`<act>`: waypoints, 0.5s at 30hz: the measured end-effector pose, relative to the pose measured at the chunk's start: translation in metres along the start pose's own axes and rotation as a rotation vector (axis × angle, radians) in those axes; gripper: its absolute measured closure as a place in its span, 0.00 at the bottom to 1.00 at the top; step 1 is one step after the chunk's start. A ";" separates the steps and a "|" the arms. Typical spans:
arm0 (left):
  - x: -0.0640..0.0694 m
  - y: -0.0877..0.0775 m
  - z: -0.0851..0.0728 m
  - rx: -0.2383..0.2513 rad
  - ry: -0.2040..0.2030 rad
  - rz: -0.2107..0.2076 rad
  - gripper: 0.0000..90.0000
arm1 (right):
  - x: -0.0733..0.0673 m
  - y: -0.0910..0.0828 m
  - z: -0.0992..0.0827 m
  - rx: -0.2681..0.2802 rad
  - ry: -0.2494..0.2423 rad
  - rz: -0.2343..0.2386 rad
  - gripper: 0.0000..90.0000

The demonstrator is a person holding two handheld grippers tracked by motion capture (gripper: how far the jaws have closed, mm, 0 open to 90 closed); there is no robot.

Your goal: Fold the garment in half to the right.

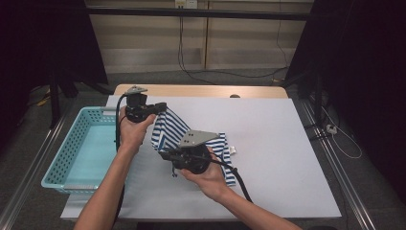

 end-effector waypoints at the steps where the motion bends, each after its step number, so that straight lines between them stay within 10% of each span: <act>1: 0.002 0.004 -0.001 -0.001 0.012 0.001 0.97 | 0.001 0.000 -0.002 0.000 0.009 0.002 0.94; 15: 0.028 0.029 -0.002 -0.011 0.073 -0.007 0.97 | 0.015 -0.016 -0.023 0.002 0.047 -0.023 0.94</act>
Point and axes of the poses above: each handheld gripper's, and its own axes: y roughly forward along the jaws, z roughly out of its top, x roughly to its right, the point moved 10 cm from there along y, roughly forward along the jaws, and after that the axes turned 6 degrees about y, right-handed, at the moved point
